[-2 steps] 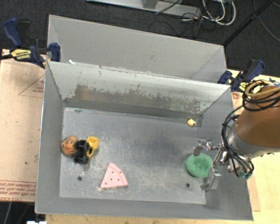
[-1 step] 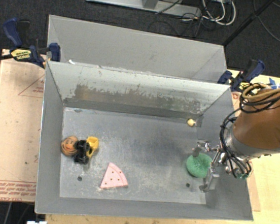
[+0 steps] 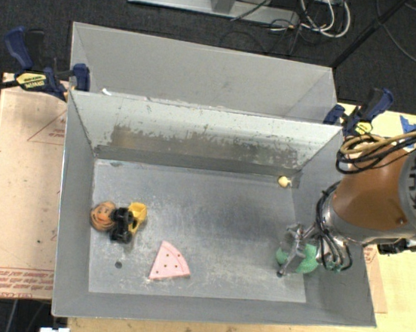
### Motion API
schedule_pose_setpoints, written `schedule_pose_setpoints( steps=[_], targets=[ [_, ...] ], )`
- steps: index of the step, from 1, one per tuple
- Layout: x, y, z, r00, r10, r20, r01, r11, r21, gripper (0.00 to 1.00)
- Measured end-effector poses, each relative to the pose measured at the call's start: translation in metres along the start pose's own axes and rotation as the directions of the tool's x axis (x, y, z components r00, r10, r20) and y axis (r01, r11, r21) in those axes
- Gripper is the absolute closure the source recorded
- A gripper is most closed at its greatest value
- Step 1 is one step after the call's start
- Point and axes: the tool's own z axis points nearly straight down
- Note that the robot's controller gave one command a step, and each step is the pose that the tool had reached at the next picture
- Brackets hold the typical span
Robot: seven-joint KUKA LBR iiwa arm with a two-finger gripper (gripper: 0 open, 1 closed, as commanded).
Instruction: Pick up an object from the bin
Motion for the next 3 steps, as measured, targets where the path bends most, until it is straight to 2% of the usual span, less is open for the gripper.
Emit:
schedule_pose_setpoints(
  steps=[1, 2, 3],
  targets=[
    [0.000, 0.000, 0.000, 1.000, 0.000, 0.000, 0.000, 1.000, 0.000, 1.00],
    [0.055, 0.025, -0.122, 1.000, -0.007, -0.006, 0.007, 1.000, 0.001, 1.00],
    [0.055, 0.025, -0.122, 1.000, -0.007, -0.006, 0.007, 1.000, 0.001, 1.00]
  ],
)
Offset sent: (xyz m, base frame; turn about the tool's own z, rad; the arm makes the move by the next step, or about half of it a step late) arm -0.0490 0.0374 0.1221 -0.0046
